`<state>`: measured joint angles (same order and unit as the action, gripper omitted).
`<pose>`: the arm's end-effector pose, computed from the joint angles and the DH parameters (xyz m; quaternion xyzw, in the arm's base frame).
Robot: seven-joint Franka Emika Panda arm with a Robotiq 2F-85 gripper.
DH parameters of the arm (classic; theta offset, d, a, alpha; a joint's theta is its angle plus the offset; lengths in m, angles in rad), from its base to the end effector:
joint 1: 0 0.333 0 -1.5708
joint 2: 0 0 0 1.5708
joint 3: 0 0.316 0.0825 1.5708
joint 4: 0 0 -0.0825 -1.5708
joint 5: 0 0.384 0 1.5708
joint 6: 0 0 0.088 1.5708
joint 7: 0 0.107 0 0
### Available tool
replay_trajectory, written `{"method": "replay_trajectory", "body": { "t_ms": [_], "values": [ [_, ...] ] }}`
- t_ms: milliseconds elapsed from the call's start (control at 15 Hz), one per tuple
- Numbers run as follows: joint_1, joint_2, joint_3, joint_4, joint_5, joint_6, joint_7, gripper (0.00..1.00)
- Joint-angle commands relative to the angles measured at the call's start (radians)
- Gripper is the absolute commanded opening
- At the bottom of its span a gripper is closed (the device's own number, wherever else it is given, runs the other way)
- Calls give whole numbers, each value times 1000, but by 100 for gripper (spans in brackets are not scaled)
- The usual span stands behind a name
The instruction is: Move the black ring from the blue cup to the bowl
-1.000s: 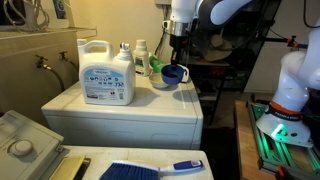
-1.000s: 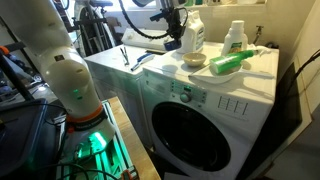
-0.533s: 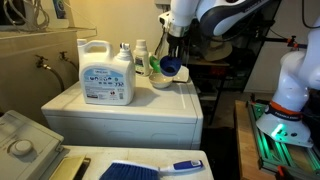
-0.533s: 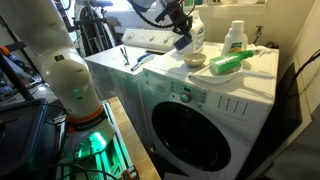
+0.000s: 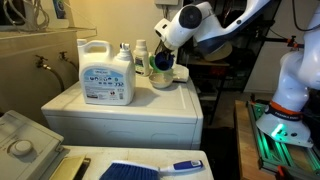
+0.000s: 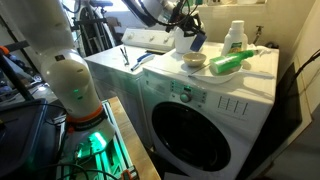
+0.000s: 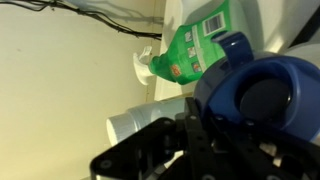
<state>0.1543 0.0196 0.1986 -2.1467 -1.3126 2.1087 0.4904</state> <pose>0.5357 0.1487 0.4172 0.8136 0.2723 0.1900 0.4774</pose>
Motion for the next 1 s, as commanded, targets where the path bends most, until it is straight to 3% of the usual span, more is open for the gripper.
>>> {"method": "replay_trajectory", "body": {
  "t_ms": [0, 200, 400, 933],
  "values": [
    [40, 36, 12, -34, -230, -120, 171, 1],
    [75, 80, 29, -41, -331, -315, 264, 1],
    [101, 125, 46, -46, -334, -458, 313, 1],
    [100, 197, 54, -21, -273, -485, 389, 1]
  ]
}}
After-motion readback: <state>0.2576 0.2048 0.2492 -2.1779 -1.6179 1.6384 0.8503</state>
